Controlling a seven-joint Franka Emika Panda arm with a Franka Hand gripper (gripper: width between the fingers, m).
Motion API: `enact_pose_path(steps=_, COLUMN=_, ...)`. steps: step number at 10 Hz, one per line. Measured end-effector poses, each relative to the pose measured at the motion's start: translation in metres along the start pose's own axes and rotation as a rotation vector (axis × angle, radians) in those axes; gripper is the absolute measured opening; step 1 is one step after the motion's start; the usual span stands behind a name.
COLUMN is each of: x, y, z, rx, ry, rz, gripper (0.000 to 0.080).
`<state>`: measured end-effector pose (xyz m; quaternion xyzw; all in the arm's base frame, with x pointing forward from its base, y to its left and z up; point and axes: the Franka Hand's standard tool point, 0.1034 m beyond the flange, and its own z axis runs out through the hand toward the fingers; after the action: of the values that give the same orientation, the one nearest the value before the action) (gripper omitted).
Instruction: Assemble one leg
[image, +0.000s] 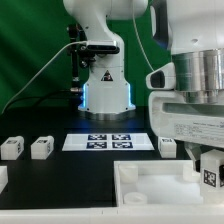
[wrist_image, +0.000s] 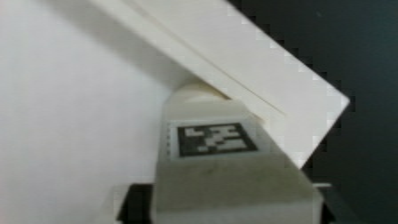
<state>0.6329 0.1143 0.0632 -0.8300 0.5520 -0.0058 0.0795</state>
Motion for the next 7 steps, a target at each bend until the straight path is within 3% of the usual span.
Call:
enact_pose_path(steps=4, x=-0.0025, y=0.0025, z=0.0026, rx=0.028, ry=-0.058, rz=0.627, gripper=0.0297)
enact_pose_path(steps=6, x=-0.0031, y=0.0030, z=0.0031, rx=0.029, ry=-0.059, rz=0.656, gripper=0.0297)
enact_pose_path(steps=7, x=-0.0036, y=0.0032, z=0.0036, rx=0.029, ry=-0.059, rz=0.649, gripper=0.0494)
